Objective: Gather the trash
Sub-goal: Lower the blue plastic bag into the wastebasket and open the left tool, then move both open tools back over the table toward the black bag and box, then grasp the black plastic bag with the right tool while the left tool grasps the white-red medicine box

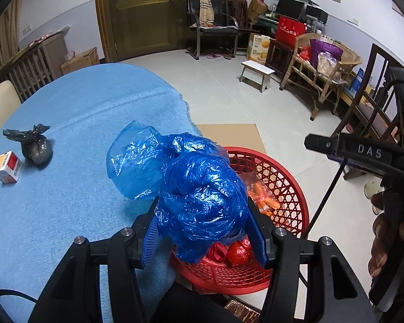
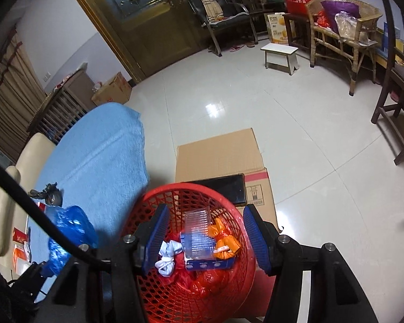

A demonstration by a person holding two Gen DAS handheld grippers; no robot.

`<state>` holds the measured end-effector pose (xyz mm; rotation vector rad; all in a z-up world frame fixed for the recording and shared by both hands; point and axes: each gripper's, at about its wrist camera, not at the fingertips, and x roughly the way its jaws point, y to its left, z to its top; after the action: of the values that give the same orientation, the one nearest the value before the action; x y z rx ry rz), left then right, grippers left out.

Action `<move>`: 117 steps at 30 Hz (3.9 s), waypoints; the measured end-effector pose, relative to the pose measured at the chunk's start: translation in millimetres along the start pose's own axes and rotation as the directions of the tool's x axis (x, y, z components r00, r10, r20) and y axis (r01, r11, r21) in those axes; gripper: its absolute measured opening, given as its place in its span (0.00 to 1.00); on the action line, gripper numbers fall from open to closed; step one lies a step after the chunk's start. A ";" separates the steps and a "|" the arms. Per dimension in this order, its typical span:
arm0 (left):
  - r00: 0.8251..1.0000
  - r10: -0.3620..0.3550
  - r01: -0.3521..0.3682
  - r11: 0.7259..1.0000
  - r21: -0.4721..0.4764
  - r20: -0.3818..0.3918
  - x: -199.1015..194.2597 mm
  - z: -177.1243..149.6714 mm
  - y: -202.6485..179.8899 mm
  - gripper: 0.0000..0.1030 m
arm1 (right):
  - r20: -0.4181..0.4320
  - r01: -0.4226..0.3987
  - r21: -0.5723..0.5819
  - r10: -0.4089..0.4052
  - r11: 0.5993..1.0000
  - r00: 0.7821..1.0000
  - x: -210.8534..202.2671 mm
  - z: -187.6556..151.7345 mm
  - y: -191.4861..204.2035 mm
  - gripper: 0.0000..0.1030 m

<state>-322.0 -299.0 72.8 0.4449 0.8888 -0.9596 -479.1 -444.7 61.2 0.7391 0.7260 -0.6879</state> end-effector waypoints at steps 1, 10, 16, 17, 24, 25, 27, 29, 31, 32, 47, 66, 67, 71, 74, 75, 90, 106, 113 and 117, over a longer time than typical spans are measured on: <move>1.000 -0.001 0.001 1.000 0.003 -0.001 0.0 -1.2 -2.5 0.57 | 0.005 -0.001 0.001 0.001 1.000 1.000 -1.8 -0.2 0.4 0.59; 1.000 -0.014 0.014 0.999 0.033 -0.019 5.9 -1.4 -16.6 0.57 | 0.039 -0.011 0.029 0.010 1.000 0.999 -9.7 5.5 -8.4 0.59; 0.999 -0.021 0.023 0.999 0.049 -0.033 11.5 -2.5 -23.5 0.57 | 0.052 -0.019 0.035 0.018 0.999 0.999 -12.9 7.9 -10.0 0.59; 0.999 -0.023 0.025 0.998 0.052 -0.036 12.6 -2.8 -24.7 0.57 | 0.053 -0.021 0.036 0.019 0.999 0.998 -13.4 8.3 -10.6 0.59; 0.998 -0.030 0.033 0.997 0.069 -0.053 18.2 -4.3 -30.9 0.58 | 0.063 -0.022 0.049 0.019 0.999 0.998 -15.6 10.7 -16.3 0.59; 0.998 -0.031 0.035 0.997 0.069 -0.055 18.7 -4.2 -31.3 0.58 | 0.063 -0.022 0.050 0.019 0.998 0.998 -15.7 10.9 -16.8 0.59; 0.998 -0.034 0.038 0.997 0.072 -0.058 20.2 -4.7 -32.8 0.58 | 0.064 -0.022 0.051 0.019 0.998 0.998 -16.0 11.3 -16.5 0.59; 0.998 -0.033 0.038 0.996 0.082 -0.059 20.8 -5.6 -34.8 0.58 | 0.065 -0.022 0.051 0.019 0.998 0.998 -16.0 11.3 -16.1 0.59; 0.998 -0.034 0.039 0.996 0.085 -0.059 21.7 -5.9 -36.5 0.58 | 0.066 -0.021 0.048 0.018 0.999 0.998 -16.4 11.5 -15.5 0.59; 0.998 -0.035 0.040 0.996 0.086 -0.060 22.0 -6.1 -37.0 0.58 | 0.067 -0.021 0.049 0.018 0.999 0.998 -16.7 11.5 -15.3 0.59; 0.993 -0.102 0.104 0.994 0.029 -0.063 15.4 -4.2 -22.6 0.75 | 0.066 -0.022 0.029 0.020 0.999 0.998 -14.7 11.4 -9.8 0.59; 0.998 -0.026 0.045 0.942 -0.332 0.061 -31.0 -32.7 118.3 0.76 | -0.008 -0.057 -0.097 0.056 0.994 0.998 5.0 -6.7 42.6 0.59; 0.998 -0.017 0.036 0.936 -0.349 0.059 -31.9 -37.7 124.7 0.76 | -0.021 -0.062 -0.119 0.060 0.991 0.998 8.8 -10.3 51.3 0.59; 0.998 0.025 -0.001 0.909 -0.416 0.052 -35.9 -55.8 152.3 0.76 | -0.070 -0.090 -0.190 0.078 0.978 0.995 22.6 -22.0 79.7 0.59; 0.997 0.053 -0.026 0.888 -0.458 0.047 -41.5 -66.1 172.4 0.76 | -0.104 -0.118 -0.261 0.093 0.958 0.990 32.5 -32.0 109.6 0.59; 0.997 0.066 -0.037 0.881 -0.473 0.047 -42.8 -69.6 178.9 0.76 | -0.114 -0.125 -0.279 0.097 0.952 0.989 35.4 -34.6 117.7 0.59; 0.986 0.166 -0.115 0.797 -0.593 0.033 -61.3 -104.4 243.2 0.76 | -0.214 -0.301 -0.593 0.215 0.747 0.953 91.5 -61.1 300.3 0.59; 0.972 0.233 -0.158 0.685 -0.711 0.009 -66.7 -110.6 307.1 0.76 | -0.239 -0.313 -0.730 0.203 0.607 0.950 172.1 -52.4 412.9 0.59; 0.966 0.260 -0.188 0.667 -0.721 -0.011 -60.5 -97.9 322.7 0.76 | -0.285 -0.360 -0.707 0.221 0.609 0.933 198.3 -51.2 429.6 0.39; 0.961 0.277 -0.196 0.652 -0.733 -0.010 -52.6 -80.6 327.1 0.76 | -0.293 -0.376 -0.684 0.237 0.625 0.927 197.9 -49.5 422.4 0.37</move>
<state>-94.4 -45.8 53.5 -0.1861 1.0097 -0.3129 -63.8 -229.6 26.6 0.1526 0.9240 0.0313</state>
